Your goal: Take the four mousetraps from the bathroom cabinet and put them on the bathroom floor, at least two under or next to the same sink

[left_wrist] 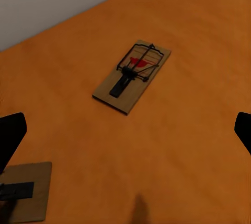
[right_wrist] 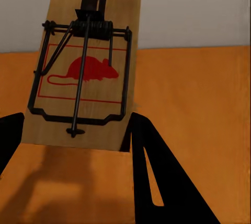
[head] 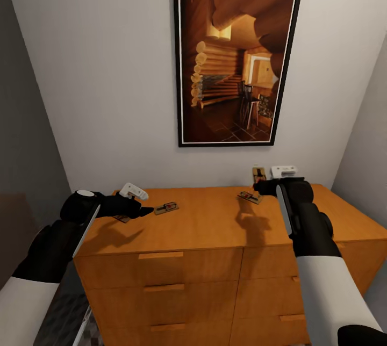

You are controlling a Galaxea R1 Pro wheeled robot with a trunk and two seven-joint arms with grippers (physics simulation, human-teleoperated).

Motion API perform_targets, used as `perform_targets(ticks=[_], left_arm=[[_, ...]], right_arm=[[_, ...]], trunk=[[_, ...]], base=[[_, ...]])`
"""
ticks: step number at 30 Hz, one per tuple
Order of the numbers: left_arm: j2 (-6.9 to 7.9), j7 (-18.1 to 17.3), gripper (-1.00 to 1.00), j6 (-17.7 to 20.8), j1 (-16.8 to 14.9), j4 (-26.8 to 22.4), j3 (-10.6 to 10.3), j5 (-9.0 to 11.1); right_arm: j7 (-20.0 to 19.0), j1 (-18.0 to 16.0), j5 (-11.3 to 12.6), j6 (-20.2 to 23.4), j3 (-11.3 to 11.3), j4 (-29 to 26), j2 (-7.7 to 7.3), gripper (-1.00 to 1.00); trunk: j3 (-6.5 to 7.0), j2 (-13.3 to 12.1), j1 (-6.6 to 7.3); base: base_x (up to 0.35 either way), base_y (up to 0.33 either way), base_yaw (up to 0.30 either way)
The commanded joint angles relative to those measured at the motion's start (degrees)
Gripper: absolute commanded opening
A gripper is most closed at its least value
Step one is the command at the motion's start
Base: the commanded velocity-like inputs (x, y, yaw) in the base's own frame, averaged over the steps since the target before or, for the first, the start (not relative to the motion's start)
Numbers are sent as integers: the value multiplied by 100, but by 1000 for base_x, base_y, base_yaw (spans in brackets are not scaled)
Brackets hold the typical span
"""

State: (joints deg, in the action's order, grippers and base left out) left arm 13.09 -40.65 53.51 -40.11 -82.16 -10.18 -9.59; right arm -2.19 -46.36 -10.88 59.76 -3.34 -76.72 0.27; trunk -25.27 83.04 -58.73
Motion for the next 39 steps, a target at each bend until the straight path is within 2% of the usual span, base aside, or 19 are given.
perform_targets(ticks=[1,8,16,23,39], left_arm=[[2,-53,100,12,-6,-7,-2,-61],[-6,-64,100,48,-6,-11,13,-51],[-80,-66,100,60,-6,-9,22,-33],[-188,-66,100,63,-6,-3,21,-26],[-214,-66,100,75,-6,13,23,26]], right_arm=[[-27,-5,-23,24,-9,-69,4,-100],[-53,-33,-60,24,-37,-534,0,-100],[-48,-39,-70,24,-56,-966,-1,-100],[-46,-39,-67,24,-61,-1018,-1,-100],[-85,-38,-3,24,-62,-951,-7,-100]], trunk=[[-7,4,0],[-7,4,0],[-7,4,0],[-7,4,0],[-7,4,0]], base=[[0,0,0],[0,0,0],[0,0,0],[0,0,0],[0,0,0]])
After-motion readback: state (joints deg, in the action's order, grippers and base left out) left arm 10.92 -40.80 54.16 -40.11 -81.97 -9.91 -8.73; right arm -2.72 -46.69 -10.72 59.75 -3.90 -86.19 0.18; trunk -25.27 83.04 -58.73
